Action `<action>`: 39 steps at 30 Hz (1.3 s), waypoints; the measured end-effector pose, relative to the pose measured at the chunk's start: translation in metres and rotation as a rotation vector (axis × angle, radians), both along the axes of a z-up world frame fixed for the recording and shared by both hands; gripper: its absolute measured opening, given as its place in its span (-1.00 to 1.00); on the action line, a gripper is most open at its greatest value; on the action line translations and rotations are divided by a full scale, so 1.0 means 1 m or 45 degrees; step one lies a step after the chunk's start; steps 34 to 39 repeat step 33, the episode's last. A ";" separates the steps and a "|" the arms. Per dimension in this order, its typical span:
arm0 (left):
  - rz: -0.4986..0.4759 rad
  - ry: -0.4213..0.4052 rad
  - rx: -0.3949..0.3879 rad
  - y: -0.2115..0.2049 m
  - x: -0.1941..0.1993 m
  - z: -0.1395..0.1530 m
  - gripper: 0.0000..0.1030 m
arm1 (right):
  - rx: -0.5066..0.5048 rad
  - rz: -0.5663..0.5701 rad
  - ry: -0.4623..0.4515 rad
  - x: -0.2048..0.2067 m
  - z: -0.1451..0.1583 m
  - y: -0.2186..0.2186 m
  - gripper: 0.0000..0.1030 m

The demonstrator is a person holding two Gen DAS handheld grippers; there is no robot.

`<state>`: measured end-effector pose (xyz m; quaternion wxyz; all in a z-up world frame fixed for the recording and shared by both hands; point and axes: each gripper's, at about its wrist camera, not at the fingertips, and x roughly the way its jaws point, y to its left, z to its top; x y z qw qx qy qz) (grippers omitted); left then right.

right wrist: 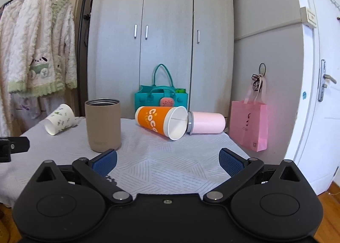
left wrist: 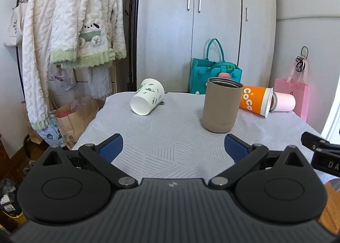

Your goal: Flip cup upright

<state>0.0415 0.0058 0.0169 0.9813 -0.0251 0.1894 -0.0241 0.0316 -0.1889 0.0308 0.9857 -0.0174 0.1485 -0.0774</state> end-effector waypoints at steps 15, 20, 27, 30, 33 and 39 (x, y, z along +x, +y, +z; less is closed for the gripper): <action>0.017 -0.052 -0.060 0.012 0.004 -0.011 1.00 | -0.007 -0.056 0.012 0.010 -0.007 0.003 1.00; 0.017 -0.058 -0.017 0.010 0.003 -0.010 1.00 | 0.006 -0.053 0.020 0.011 -0.009 0.002 1.00; 0.025 -0.072 0.037 0.004 0.003 -0.013 1.00 | 0.007 -0.032 0.047 0.013 -0.012 0.004 1.00; 0.029 -0.081 0.044 0.004 0.001 -0.013 1.00 | 0.012 -0.027 0.045 0.012 -0.012 0.005 1.00; 0.028 -0.085 0.055 0.003 0.000 -0.013 1.00 | 0.016 -0.021 0.040 0.012 -0.012 0.005 1.00; 0.028 -0.085 0.055 0.003 0.000 -0.013 1.00 | 0.016 -0.021 0.040 0.012 -0.012 0.005 1.00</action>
